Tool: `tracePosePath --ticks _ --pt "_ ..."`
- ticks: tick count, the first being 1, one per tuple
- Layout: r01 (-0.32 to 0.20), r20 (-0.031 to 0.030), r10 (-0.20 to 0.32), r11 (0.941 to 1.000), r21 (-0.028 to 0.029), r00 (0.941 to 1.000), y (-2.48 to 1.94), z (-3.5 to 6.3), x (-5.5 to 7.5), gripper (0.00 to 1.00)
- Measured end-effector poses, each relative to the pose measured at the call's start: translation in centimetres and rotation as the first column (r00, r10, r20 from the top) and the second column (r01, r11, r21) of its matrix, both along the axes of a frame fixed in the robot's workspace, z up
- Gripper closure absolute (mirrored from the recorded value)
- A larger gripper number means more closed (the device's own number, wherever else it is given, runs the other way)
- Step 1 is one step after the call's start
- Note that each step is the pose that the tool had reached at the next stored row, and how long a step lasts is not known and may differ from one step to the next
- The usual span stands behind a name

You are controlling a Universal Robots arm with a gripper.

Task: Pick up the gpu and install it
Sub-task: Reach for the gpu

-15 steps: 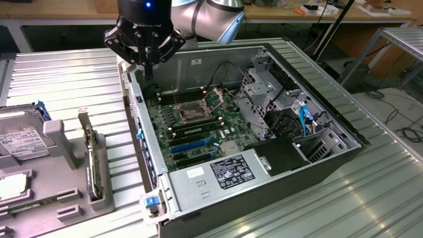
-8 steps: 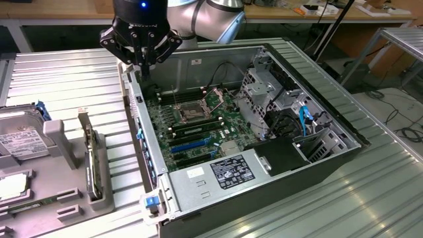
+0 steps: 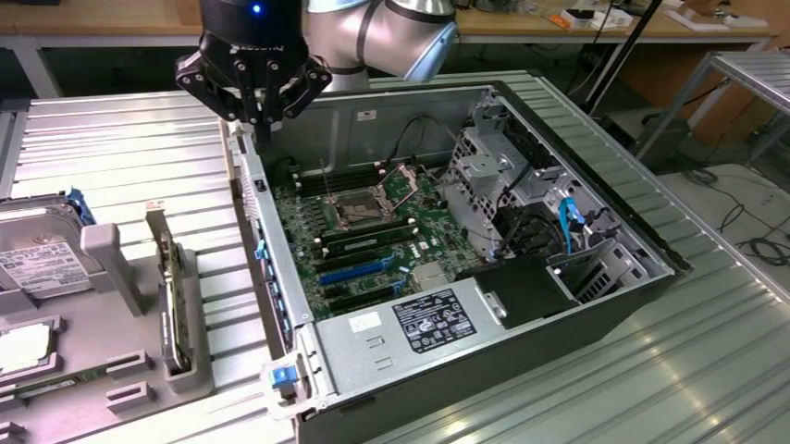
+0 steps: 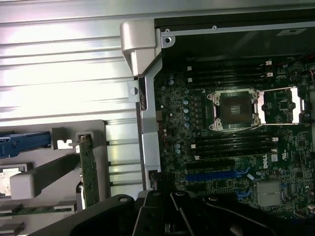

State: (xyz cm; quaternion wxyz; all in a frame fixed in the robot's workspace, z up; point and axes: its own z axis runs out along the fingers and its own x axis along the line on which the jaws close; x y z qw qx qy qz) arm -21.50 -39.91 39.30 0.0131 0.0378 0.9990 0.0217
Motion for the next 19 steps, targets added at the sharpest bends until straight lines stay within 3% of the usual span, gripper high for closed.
tracePosePath --ticks 19 --pt "0.000 0.0000 0.000 1.0000 0.0000 1.0000 0.00 -0.02 -1.9 0.89"
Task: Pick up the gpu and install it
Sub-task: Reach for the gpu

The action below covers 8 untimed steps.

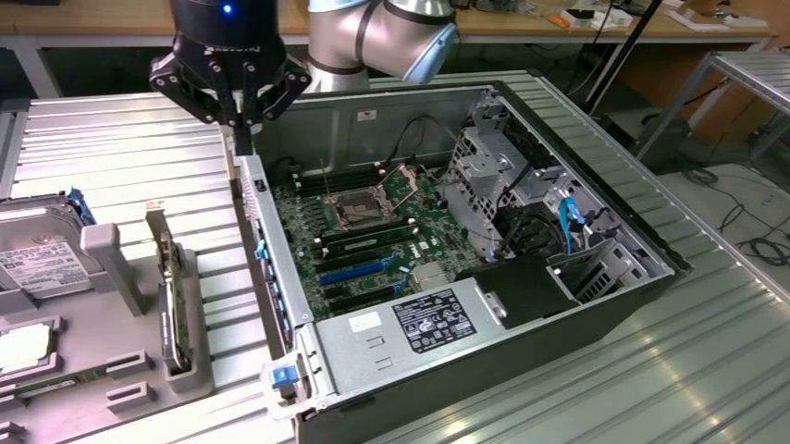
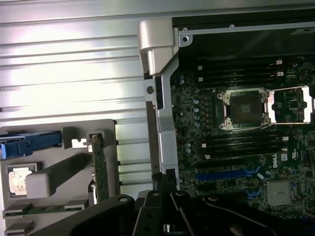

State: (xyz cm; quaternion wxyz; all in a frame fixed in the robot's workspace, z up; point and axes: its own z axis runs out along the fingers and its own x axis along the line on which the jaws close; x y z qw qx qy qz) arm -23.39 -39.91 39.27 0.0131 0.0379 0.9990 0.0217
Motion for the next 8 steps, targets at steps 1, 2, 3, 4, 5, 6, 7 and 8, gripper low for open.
tracePosePath --ticks 1,2,3,4,5,6,7,8 --pt "0.000 0.0000 0.000 1.0000 0.0000 1.0000 0.00 0.00 -0.13 0.89" --pt "0.000 0.0000 0.000 1.0000 0.0000 1.0000 0.00 -0.01 -0.23 0.89" --pt "0.000 0.0000 0.000 1.0000 0.0000 1.0000 0.00 -0.01 -0.32 0.89" --pt "0.000 0.0000 0.000 1.0000 0.0000 1.0000 0.00 -0.01 -0.39 0.89" --pt "0.000 0.0000 0.000 1.0000 0.0000 1.0000 0.00 -0.01 -0.47 0.89" --pt "0.000 0.0000 0.000 1.0000 0.0000 1.0000 0.00 -0.01 -0.56 0.89" --pt "0.000 0.0000 0.000 1.0000 0.0000 1.0000 0.00 -0.01 -0.62 0.89" --pt "0.000 0.0000 0.000 1.0000 0.0000 1.0000 0.00 -0.01 -0.73 0.89"
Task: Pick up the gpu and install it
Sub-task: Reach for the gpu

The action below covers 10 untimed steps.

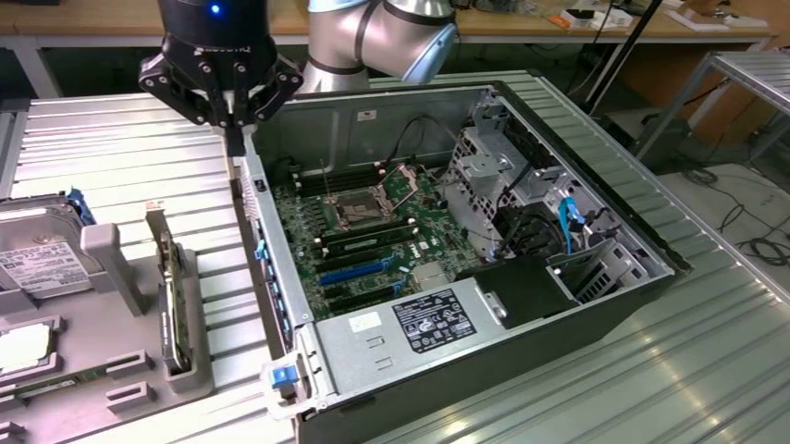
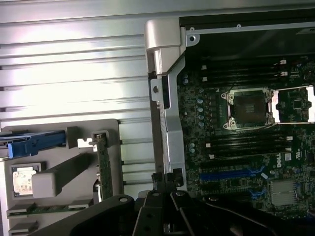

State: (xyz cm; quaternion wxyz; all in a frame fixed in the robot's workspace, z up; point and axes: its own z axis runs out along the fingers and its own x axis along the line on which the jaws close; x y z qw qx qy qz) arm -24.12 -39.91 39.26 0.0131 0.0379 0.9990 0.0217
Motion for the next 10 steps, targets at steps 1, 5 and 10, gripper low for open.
tracePosePath --ticks 1,5,10 --pt "0.000 0.0000 0.000 1.0000 0.0000 1.0000 0.00 0.00 -0.09 0.89" --pt "0.000 0.0000 0.000 1.0000 0.0000 1.0000 0.00 0.00 -0.48 0.89" --pt "0.000 0.0000 0.000 1.0000 -0.0001 1.0000 0.00 -0.01 -0.93 0.89"
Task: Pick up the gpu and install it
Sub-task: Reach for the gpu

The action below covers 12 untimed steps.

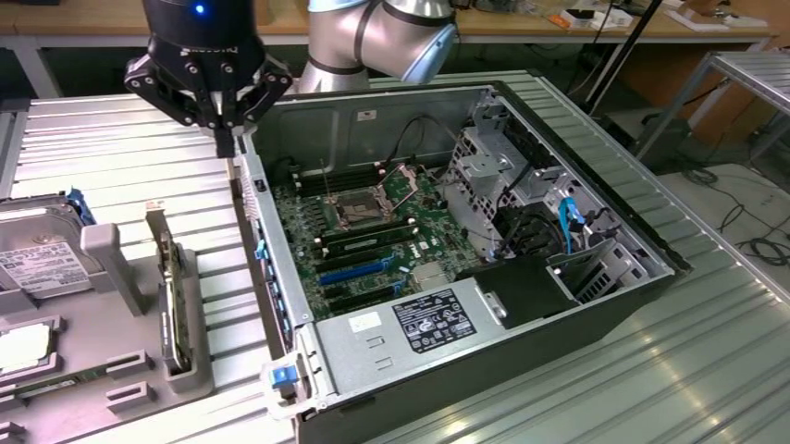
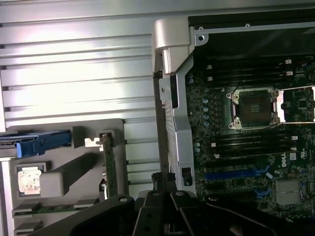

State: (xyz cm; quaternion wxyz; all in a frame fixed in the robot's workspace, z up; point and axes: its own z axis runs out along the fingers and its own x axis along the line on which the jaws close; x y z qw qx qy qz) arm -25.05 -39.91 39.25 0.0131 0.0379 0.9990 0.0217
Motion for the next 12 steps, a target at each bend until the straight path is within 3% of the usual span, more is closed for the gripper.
tracePosePath --ticks 12 --pt "0.000 0.0000 0.000 1.0000 0.0001 1.0000 0.00 -0.01 -0.57 0.89"
